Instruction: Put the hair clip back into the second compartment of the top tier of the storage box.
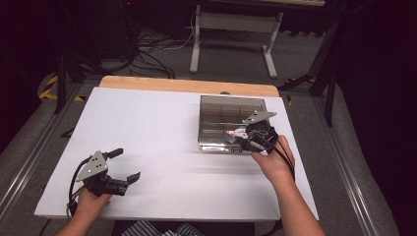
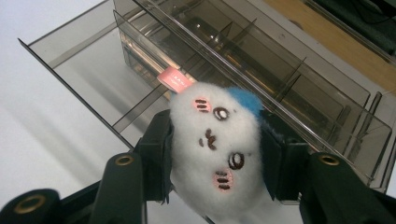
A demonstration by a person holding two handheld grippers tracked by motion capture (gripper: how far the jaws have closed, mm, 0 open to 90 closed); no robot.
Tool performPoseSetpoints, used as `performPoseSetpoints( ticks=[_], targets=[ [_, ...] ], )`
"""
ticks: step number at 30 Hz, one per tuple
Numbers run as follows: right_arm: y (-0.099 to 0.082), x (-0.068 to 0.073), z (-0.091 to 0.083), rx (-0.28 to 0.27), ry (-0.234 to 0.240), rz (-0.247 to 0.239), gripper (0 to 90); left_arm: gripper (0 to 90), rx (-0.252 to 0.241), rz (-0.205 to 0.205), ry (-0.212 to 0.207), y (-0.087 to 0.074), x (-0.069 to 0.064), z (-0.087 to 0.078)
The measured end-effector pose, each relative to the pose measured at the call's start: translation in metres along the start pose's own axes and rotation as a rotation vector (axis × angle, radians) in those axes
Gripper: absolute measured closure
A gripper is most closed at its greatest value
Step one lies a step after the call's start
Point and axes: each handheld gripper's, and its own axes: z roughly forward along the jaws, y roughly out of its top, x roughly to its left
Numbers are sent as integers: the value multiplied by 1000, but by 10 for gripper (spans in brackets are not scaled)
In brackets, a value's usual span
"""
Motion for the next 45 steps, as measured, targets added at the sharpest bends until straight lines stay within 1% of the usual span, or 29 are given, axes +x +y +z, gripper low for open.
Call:
performPoseSetpoints(
  ticks=[5, 11, 21, 39, 43, 44, 45],
  targets=[
    [1, 0, 4, 13, -1, -4, 513, 0, 1, 1, 0, 0, 0, 0],
    [2, 1, 10, 36, -14, -13, 513, 0, 1, 1, -1, 0, 0, 0],
    [4, 2, 17, 54, -20, -20, 508, 0, 1, 1, -2, 0, 0, 0],
    [7, 6, 25, 65, -27, -22, 493, 0, 2, 3, 0, 0, 0, 0],
    [8, 8, 26, 68, -33, -28, 470, 0, 1, 2, 0, 0, 0, 0],
    [8, 8, 26, 68, -34, -30, 461, 0, 2, 7, 1, 0, 1, 0],
    [8, 8, 26, 64, -32, -30, 448, 0, 1, 1, 0, 0, 0, 0]
  ],
)
